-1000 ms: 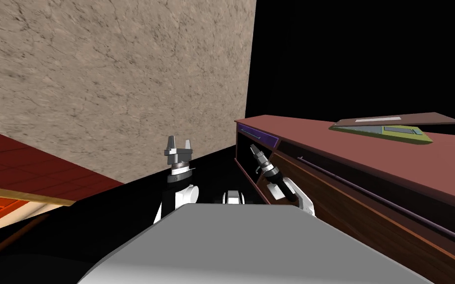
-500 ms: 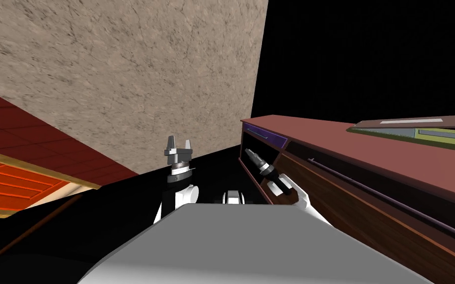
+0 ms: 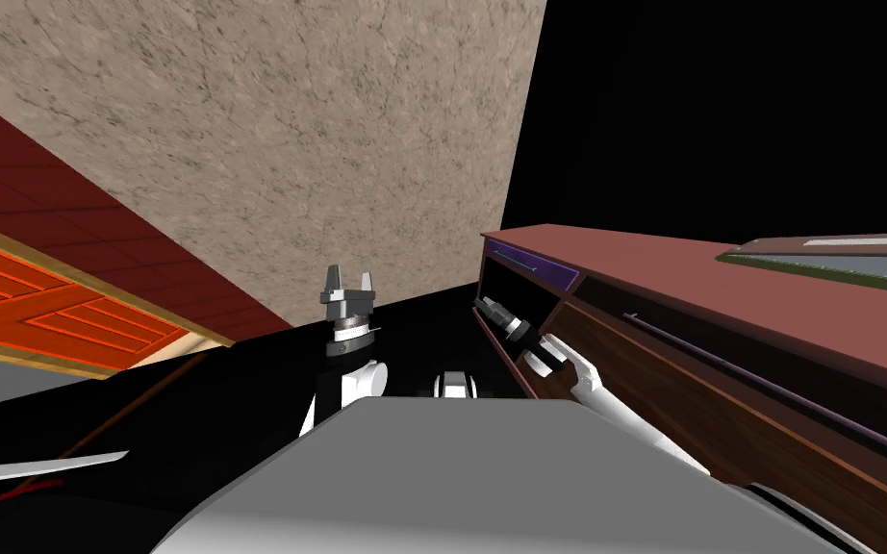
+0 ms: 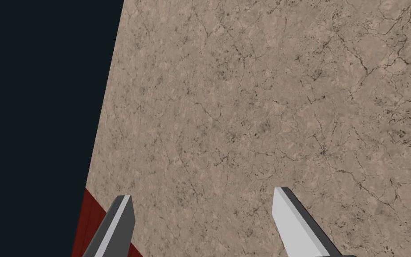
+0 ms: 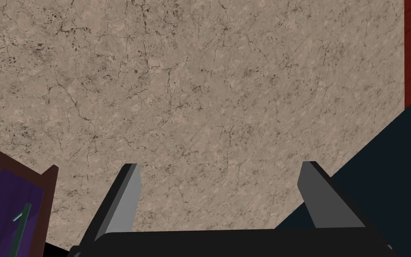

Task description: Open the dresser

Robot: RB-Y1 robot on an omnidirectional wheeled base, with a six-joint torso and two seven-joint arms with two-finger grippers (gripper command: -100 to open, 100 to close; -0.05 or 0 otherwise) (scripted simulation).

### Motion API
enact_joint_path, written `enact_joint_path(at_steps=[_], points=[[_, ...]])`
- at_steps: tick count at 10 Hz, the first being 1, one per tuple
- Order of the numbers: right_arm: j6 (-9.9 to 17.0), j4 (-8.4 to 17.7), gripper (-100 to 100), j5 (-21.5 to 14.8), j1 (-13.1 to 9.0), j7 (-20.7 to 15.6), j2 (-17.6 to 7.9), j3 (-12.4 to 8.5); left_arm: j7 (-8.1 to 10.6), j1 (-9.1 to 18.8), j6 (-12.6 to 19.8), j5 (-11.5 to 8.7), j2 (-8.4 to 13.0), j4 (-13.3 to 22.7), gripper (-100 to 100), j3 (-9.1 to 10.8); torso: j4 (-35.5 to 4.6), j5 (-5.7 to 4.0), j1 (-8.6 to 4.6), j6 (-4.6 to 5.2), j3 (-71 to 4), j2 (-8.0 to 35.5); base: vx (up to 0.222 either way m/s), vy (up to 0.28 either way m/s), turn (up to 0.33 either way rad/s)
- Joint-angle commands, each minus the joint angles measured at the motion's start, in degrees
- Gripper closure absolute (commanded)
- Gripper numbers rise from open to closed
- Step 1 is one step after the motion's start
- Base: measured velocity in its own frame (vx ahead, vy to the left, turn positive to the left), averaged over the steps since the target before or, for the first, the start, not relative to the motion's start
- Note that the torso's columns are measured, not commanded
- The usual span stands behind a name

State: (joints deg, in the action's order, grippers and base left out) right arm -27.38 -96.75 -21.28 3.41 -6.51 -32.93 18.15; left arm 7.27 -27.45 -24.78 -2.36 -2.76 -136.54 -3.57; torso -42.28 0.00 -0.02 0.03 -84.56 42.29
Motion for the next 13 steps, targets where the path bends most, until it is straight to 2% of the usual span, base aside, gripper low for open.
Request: enact_joint_path(at_steps=[1, 2, 3, 4, 5, 6, 7, 8, 9, 10, 11, 13], points=[[0.74, 4.38, -100, -2.18, -2.94, -1.34, -2.94, 1.48, 0.0, 0.01, 0.0, 0.0, 0.0, 0.0, 0, 0.0, -0.01, 0.0, 0.01, -0.05, 0.0, 0.01, -0.037, 0.039, 0.104], [0.74, 4.8, -100, -2.18, -2.94, -1.34, -2.94, 1.48, 0.0, 0.0, 0.0, 0.0, 0.0, 0.0, 0, 0.0, 0.0, -0.01, -0.03, 0.0, 0.0, 0.0, -0.016, 0.017, -0.013], [1.16, 7.06, -100, -4.12, -5.25, -2.68, -5.45, 2.66, 0.0, -0.01, 0.0, 0.0, 0.0, 0.0, 0, 0.01, 0.01, -0.03, -0.09, 0.0, -0.03, -0.05, -0.024, 0.041, 0.161], [1.16, 8.46, -100, -4.12, -5.25, -2.68, -5.45, 2.66, 0.0, 0.0, 0.0, 0.0, 0.0, 0.0, 0, 0.0, 0.01, 0.0, 0.04, -0.07, -0.04, -0.05, -0.029, 0.037, 0.137], [1.59, 10.68, -100, -6.08, -7.54, -4.09, -7.83, 3.78, 0.0, 0.0, 0.0, 0.0, 0.0, 0.0, 0, 0.0, 0.0, 0.01, 0.04, -0.01, 0.0, 0.0, -0.049, 0.04, 0.214], [1.59, 12.15, -100, -6.08, -7.54, -4.09, -7.91, 3.78, 0.0, 0.01, 0.0, 0.0, 0.0, 0.0, 0, 0.0, -0.02, 0.01, 0.05, -0.06, 0.03, 0.05, -0.04, 0.035, 0.082], [2.0, 15.04, -100, -8.05, -9.8, -5.55, -10.08, 4.84, 0.0, 0.0, 0.0, 0.0, 0.0, 0.0, 0, 0.0, -0.02, 0.0, 0.0, 0.02, 0.03, 0.04, -0.041, 0.052, 0.151], [2.0, 15.86, -100, -8.05, -9.8, -5.55, -10.31, 4.84, 0.0, 0.0, 0.0, 0.0, 0.0, 0.0, 0, 0.0, -0.01, 0.01, 0.05, -0.06, 0.0, 0.01, -0.036, 0.044, 0.097], [2.41, 17.78, -100, -10.03, -12.04, -7.08, -12.64, 5.82, 0.0, 0.0, 0.0, 0.0, 0.0, 0.0, 0, 0.0, 0.0, 0.0, 0.01, 0.0, -0.01, -0.01, -0.039, 0.04, 0.168], [2.41, 19.18, -100, -10.03, -12.04, -7.08, -12.64, 5.82, 0.0, 0.0, 0.0, 0.0, 0.0, 0.0, 0, 0.0, 0.0, -0.01, 0.0, -0.05, -0.01, -0.02, -0.031, 0.03, 0.084], [2.81, 21.0, -100, -12.01, -14.22, -8.66, -14.85, 6.72, 0.0, 0.0, 0.0, 0.0, 0.0, 0.0, 0, 0.01, 0.01, -0.02, -0.03, 0.0, -0.02, -0.03, -0.043, 0.04, 0.128], [2.81, 23.25, -100, -12.01, -14.22, -8.66, -14.85, 6.72, 0.0, 0.0, 0.0, 0.0, 0.0, 0.0, 0, 0.0, 0.0, 0.0, 0.01, -0.01, 0.0, 0.0, -0.028, 0.028, 0.051]])
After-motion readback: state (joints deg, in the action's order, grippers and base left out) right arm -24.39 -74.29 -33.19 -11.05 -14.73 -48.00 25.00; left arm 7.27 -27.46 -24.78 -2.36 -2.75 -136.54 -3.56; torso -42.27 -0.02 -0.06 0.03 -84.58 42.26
